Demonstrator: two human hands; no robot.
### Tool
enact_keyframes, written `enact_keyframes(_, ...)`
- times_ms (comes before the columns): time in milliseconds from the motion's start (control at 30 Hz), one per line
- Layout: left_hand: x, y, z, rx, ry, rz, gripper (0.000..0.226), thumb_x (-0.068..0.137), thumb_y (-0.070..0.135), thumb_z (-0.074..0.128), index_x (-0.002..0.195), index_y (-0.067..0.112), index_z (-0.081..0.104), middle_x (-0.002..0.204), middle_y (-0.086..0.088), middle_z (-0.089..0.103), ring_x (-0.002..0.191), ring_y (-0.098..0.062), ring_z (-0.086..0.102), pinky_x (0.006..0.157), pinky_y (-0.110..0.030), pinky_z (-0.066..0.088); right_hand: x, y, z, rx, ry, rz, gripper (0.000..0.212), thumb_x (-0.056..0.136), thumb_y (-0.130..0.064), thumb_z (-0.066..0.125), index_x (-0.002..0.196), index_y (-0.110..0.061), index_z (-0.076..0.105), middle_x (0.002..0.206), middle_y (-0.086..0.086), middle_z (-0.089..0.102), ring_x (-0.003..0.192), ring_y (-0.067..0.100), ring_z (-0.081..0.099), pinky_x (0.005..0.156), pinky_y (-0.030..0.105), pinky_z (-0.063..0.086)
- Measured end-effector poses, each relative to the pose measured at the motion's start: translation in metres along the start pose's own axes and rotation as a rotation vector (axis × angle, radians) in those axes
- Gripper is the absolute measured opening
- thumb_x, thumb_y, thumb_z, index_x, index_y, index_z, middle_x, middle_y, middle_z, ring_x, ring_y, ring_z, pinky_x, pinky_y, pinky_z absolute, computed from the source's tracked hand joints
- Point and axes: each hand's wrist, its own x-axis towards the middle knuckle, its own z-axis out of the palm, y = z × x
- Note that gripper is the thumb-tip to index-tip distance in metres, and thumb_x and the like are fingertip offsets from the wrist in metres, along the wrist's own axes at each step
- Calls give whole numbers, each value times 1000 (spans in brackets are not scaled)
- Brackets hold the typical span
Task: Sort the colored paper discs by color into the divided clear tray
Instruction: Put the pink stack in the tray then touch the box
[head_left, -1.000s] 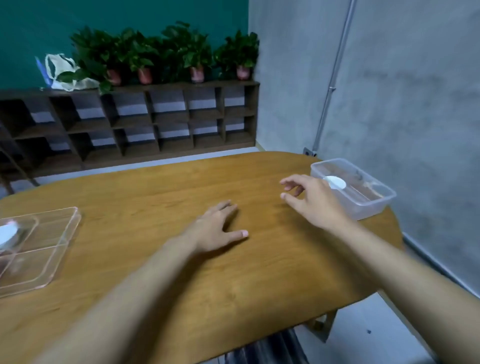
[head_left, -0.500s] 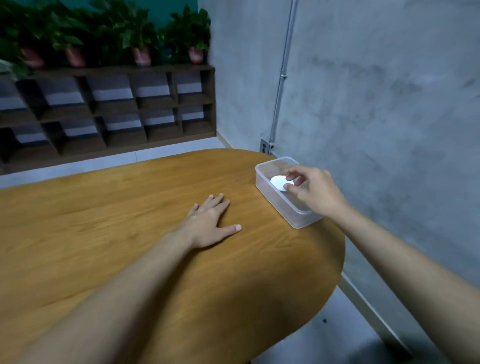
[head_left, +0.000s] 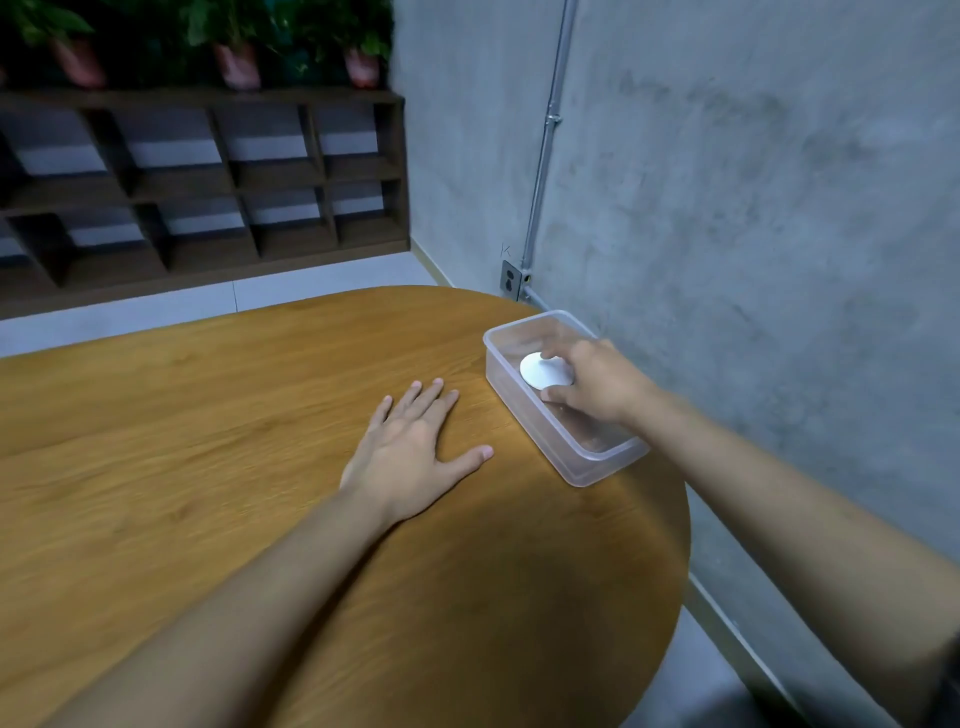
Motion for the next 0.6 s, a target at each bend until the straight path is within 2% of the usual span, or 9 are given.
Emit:
enact_keyframes(100,1,1,-1,14,4,-2,94,90,84,38,165,30,20,174,9,10,161,-11,1,132,-42,1,13,-2,5,-70,-36,39,61,91,-43,73,145,-19,56,139,13,58,130,30,53,103,35,44)
enact_keyframes(233,2,0,0,22,5,-3,94,90,84,36,165,30,19,174,9,9,161,-10,0,132,-42,1,21,-4,5,-148,-30,20,49,93,-45,71,128,-13,66,122,13,66,114,30,60,90,34,48)
enact_keyframes(333,2,-1,1,20,10,-1,94,90,85,36,165,30,19,174,9,9,161,-10,0,132,-42,1,20,-9,3,-219,-41,-4,47,95,-46,67,126,-11,67,121,14,65,114,31,61,92,35,49)
enact_keyframes(433,2,-1,2,19,10,2,95,90,85,35,165,30,19,174,9,9,161,-11,0,132,-43,2,15,-13,-1,-265,-23,-60,38,97,-40,63,122,-11,68,119,13,66,109,32,63,89,36,53)
enact_keyframes(600,2,0,1,14,17,-2,94,91,84,37,165,29,20,174,8,11,161,-11,1,132,-42,2,9,-16,-5,-223,59,-131,11,93,-24,61,94,-16,69,92,8,70,88,32,67,76,39,57)
